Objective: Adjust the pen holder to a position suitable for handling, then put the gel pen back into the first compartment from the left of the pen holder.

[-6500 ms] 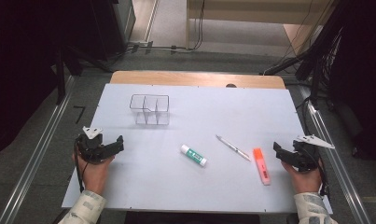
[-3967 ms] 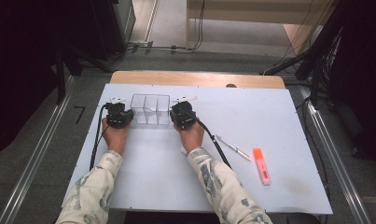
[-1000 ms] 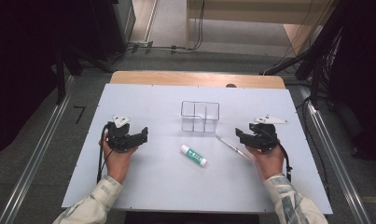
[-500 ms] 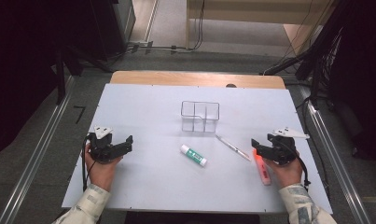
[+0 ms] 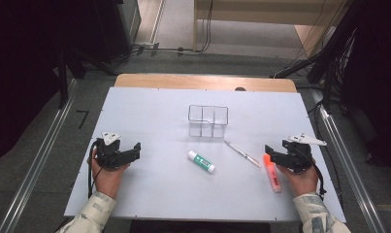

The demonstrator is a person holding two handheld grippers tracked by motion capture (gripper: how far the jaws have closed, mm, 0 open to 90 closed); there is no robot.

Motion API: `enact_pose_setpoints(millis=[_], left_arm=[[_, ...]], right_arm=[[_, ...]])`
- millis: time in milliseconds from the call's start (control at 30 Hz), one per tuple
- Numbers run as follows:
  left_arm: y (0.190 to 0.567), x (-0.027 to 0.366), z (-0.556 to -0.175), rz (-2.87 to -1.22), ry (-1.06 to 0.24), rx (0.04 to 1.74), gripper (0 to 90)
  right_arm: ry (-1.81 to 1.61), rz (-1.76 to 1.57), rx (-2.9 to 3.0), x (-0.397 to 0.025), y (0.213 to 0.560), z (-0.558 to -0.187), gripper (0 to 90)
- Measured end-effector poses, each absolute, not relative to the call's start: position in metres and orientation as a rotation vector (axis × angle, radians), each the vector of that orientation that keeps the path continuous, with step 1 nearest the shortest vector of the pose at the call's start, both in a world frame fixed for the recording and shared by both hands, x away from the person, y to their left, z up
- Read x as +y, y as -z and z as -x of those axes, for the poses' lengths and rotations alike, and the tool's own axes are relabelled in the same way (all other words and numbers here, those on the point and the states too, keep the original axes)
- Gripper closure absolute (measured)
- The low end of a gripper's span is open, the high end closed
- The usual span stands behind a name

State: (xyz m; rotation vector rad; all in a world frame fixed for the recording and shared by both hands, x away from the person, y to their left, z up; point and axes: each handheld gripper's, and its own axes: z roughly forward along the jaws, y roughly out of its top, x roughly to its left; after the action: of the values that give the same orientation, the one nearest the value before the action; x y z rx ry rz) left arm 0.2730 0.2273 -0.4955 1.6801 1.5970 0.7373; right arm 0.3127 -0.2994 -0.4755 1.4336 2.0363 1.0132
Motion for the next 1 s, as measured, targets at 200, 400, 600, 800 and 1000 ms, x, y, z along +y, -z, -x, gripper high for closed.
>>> enact_pose_setpoints(millis=[200,400,600,800,1000], left_arm=[[0.4963,0.2276,-0.275,-1.675,-0.737,1.602,13.9],[0.4968,0.2295,-0.2766,-1.664,-0.723,1.607,13.4],[0.497,0.2297,-0.2767,-1.67,-0.718,1.604,13.3],[0.4966,0.2298,-0.2761,-1.668,-0.719,1.603,13.4],[0.4967,0.2294,-0.2755,-1.673,-0.722,1.606,13.4]], right_arm=[[-1.017,-1.441,2.033,-0.3032,0.4768,-0.3137,25.1],[-1.016,-1.443,2.036,-0.3032,0.4769,-0.3134,24.9],[-1.015,-1.446,2.038,-0.3021,0.477,-0.3142,24.8],[-1.02,-1.441,2.045,-0.2995,0.4775,-0.3152,24.8],[-1.027,-1.432,2.055,-0.2981,0.4774,-0.3155,24.8]])
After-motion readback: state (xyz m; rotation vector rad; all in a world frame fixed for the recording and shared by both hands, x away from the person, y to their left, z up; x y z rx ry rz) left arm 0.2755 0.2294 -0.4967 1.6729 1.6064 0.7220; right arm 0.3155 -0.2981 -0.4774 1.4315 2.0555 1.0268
